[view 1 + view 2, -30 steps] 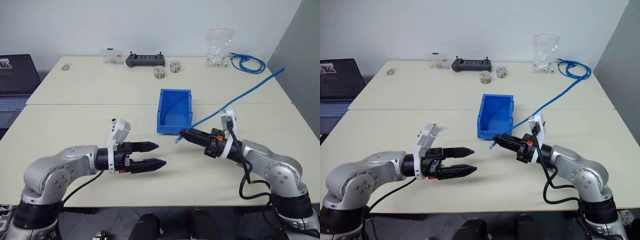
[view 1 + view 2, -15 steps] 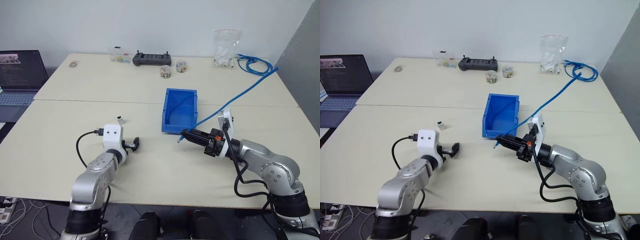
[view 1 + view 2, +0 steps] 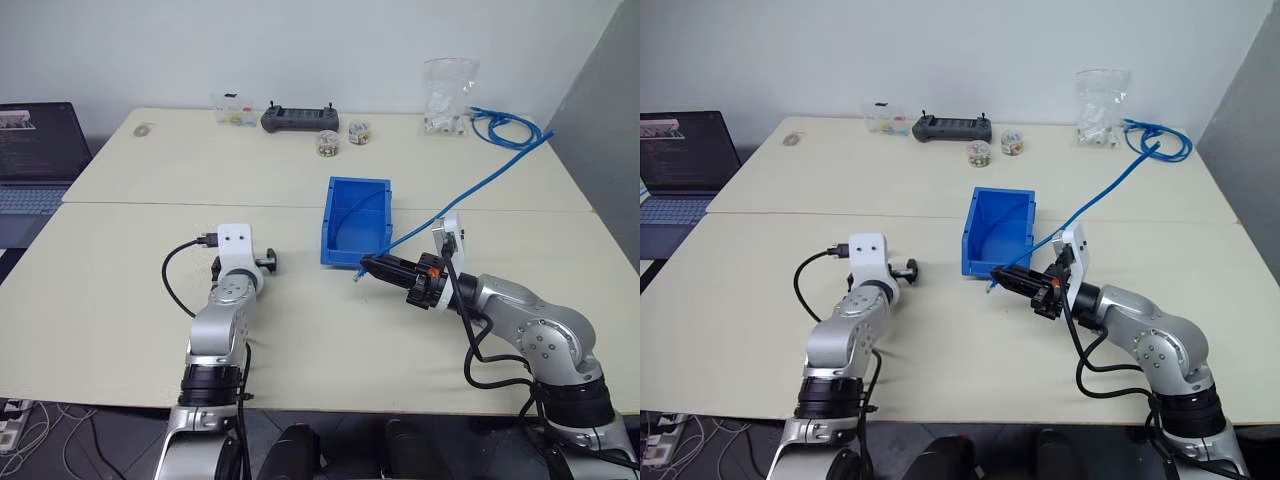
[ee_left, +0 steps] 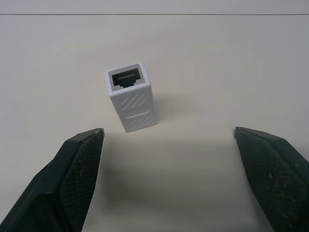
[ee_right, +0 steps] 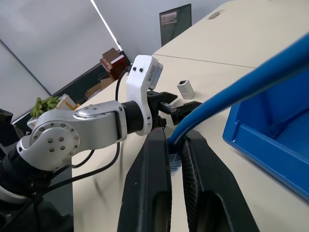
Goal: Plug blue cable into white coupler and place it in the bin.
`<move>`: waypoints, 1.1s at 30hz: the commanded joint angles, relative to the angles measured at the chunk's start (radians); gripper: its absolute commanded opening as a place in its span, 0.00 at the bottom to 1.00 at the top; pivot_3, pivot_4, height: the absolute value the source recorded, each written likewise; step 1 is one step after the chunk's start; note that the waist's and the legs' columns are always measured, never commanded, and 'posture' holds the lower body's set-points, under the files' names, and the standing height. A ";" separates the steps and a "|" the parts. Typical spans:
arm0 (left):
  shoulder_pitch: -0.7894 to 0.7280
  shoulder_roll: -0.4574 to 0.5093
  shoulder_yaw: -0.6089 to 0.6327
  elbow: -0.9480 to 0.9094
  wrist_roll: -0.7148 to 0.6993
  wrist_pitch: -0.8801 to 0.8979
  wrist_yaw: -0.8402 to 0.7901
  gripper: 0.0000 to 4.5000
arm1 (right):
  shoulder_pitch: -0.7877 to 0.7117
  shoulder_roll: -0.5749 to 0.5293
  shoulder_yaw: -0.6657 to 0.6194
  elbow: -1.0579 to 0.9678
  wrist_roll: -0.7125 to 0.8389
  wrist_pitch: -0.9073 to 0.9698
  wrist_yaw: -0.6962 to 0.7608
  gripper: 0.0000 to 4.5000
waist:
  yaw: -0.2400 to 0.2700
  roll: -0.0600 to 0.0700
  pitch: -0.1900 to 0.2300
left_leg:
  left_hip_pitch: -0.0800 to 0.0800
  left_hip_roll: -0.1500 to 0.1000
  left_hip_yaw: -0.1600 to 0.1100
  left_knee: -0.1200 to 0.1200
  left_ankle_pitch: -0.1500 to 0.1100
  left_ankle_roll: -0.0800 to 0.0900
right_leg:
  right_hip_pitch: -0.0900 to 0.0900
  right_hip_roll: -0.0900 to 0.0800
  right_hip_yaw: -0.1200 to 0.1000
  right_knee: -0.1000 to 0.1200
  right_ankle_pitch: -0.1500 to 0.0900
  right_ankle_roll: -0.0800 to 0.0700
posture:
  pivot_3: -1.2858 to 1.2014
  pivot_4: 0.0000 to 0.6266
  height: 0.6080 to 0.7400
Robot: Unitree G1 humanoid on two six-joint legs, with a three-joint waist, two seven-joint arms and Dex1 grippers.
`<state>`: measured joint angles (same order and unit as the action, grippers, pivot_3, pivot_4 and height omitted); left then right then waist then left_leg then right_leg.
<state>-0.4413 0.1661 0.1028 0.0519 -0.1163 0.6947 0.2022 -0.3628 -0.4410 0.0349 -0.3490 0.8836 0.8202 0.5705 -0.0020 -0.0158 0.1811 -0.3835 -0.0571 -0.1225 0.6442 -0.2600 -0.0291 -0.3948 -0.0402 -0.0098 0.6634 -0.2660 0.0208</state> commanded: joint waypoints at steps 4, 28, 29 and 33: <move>-0.046 0.008 0.049 0.059 0.027 -0.012 0.018 1.00 | -0.002 0.003 -0.012 -0.037 -0.005 -0.006 0.007 0.01 | -0.001 0.000 0.000 | 0.000 0.000 0.000 0.000 0.000 -0.001 | 0.000 0.000 0.000 0.000 0.000 0.000 | 0.52 0.24 1.00; -0.098 0.021 0.114 0.198 0.032 -0.106 0.029 0.37 | -0.002 0.006 -0.003 -0.039 -0.032 -0.003 0.015 0.01 | -0.001 0.000 0.000 | 0.000 0.000 0.000 0.000 0.001 -0.001 | 0.000 0.000 0.000 0.000 0.002 -0.003 | 0.52 0.24 1.00; -0.100 0.023 0.114 0.204 0.032 -0.109 0.028 0.30 | -0.001 0.007 -0.004 -0.040 -0.033 -0.003 0.014 0.01 | -0.001 0.000 0.000 | 0.000 0.000 0.000 0.000 0.001 -0.001 | 0.000 0.000 0.000 0.000 0.002 -0.003 | 0.52 0.24 1.00; -0.100 0.034 0.110 0.221 0.037 -0.122 0.021 0.17 | 0.003 0.010 -0.005 -0.041 -0.037 -0.007 0.011 0.01 | -0.001 0.000 0.000 | 0.000 0.000 0.000 0.000 0.001 -0.001 | 0.000 0.000 0.000 0.000 0.003 -0.003 | 0.52 0.24 1.00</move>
<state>-0.5406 0.1796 0.2024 0.2607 -0.1023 0.5777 0.2240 -0.3613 -0.4346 0.0398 -0.3494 0.8447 0.8213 0.5713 -0.0035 -0.0159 0.1810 -0.3831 -0.0571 -0.1223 0.6445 -0.2592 -0.0306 -0.3948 -0.0402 -0.0096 0.6639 -0.2634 0.0172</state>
